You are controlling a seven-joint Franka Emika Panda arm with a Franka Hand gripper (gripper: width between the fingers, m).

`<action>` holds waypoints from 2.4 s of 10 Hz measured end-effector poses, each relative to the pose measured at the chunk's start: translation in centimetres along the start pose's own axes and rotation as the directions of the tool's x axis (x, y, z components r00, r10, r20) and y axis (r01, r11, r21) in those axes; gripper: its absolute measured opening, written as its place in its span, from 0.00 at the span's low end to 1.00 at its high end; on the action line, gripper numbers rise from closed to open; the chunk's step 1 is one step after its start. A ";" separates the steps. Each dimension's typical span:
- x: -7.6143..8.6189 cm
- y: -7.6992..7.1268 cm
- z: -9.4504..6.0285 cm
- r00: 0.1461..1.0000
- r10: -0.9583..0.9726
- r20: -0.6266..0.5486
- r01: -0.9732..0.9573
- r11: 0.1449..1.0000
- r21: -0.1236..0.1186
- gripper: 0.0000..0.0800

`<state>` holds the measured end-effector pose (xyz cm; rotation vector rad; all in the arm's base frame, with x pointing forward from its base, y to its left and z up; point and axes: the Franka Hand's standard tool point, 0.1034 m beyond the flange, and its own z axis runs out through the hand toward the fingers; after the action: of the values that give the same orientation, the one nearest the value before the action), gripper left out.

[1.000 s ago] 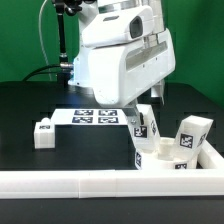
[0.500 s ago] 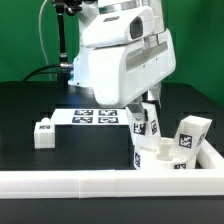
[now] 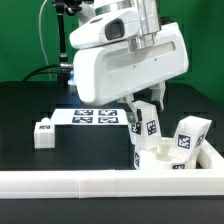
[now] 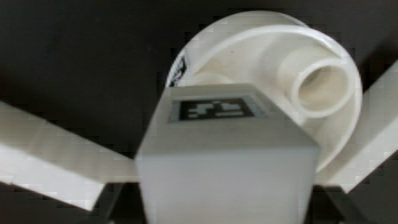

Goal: Assemble stool

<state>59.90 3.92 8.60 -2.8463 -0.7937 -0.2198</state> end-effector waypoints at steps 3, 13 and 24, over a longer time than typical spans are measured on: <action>0.4 -0.5 0.2 0.949 0.312 -0.039 -0.312 0.950 -0.002 0.42; 0.6 0.0 0.3 0.359 0.925 -0.121 -0.931 0.364 0.025 0.43; 0.9 -0.2 -0.2 -0.063 0.994 -0.094 -0.997 -0.057 0.058 0.79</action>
Offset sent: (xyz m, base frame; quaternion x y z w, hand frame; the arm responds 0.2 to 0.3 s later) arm -0.0085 0.0133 -0.0056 0.0009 0.0129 0.2753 0.9613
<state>60.54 4.52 9.04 -2.4793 1.5202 -0.1194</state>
